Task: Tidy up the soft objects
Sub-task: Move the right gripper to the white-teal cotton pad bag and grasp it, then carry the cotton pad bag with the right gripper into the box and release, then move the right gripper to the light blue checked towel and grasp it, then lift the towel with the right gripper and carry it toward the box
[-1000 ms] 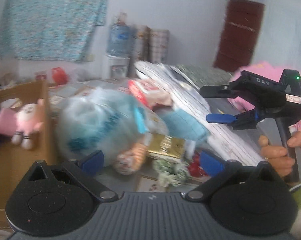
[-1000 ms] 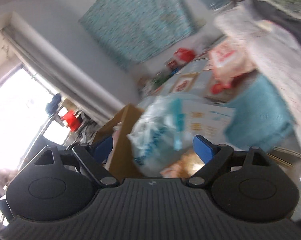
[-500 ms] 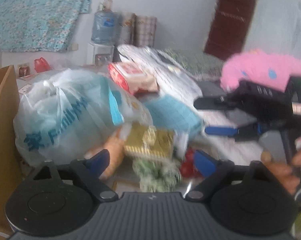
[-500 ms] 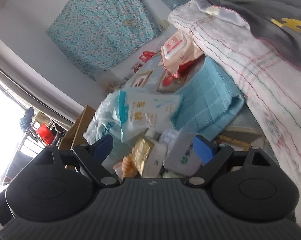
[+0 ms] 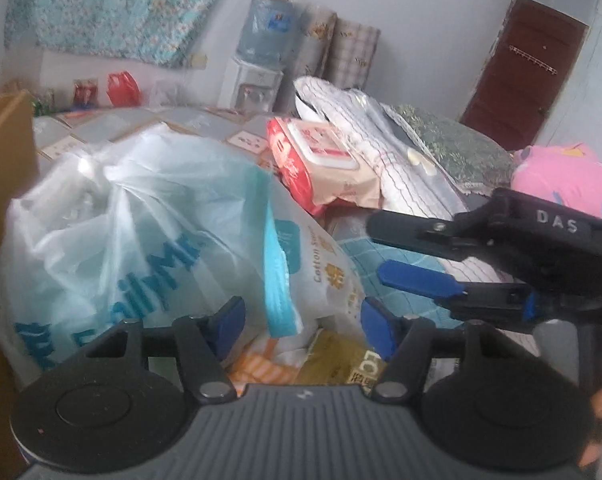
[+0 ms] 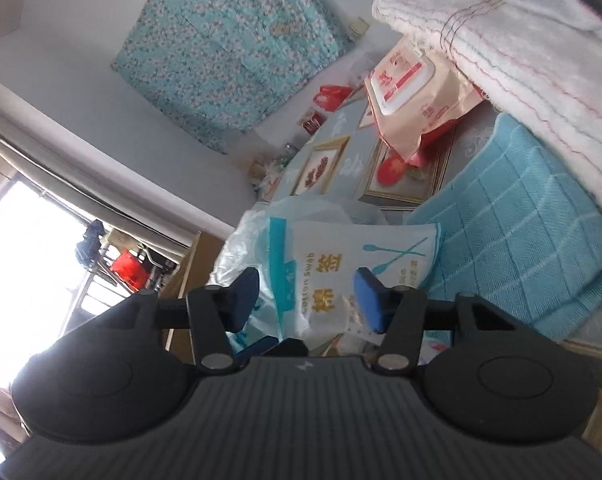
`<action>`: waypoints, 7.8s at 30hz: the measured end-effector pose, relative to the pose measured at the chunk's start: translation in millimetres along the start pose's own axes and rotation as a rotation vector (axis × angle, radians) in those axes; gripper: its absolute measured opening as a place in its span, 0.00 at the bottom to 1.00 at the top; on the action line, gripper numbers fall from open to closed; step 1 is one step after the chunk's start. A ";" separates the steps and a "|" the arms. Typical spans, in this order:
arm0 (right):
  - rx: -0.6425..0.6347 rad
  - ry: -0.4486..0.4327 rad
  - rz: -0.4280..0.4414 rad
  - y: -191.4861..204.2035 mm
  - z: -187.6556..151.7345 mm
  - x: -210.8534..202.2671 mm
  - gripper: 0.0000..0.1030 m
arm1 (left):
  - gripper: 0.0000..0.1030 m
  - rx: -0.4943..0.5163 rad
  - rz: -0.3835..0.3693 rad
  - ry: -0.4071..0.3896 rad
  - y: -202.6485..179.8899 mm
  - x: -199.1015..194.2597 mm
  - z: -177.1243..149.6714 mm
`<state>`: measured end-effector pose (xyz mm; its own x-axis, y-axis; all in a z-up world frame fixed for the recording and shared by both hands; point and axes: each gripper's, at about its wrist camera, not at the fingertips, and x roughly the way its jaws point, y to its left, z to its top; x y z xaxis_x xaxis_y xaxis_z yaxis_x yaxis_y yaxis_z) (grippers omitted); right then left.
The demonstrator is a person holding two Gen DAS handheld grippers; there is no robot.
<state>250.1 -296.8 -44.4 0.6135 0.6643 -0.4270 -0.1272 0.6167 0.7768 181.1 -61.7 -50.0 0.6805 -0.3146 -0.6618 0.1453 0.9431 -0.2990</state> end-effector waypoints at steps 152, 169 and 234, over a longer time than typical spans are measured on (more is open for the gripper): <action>-0.376 0.084 -0.211 108.8 44.4 -107.1 0.87 | 1.00 0.292 -0.056 -0.214 -43.5 -159.9 -54.8; -0.232 0.224 -0.463 -14.7 51.5 -18.2 0.52 | 0.81 0.323 -0.115 -0.052 -67.3 -64.6 -56.5; -0.275 0.264 0.008 54.9 -4.5 -60.9 0.07 | 0.45 0.283 -0.155 0.055 -48.5 -41.9 -69.3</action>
<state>202.2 -301.5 22.2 0.3947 0.7331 -0.5538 -0.3578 0.6778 0.6422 95.8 -101.7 -55.4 0.5964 -0.4545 -0.6616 0.4428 0.8738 -0.2011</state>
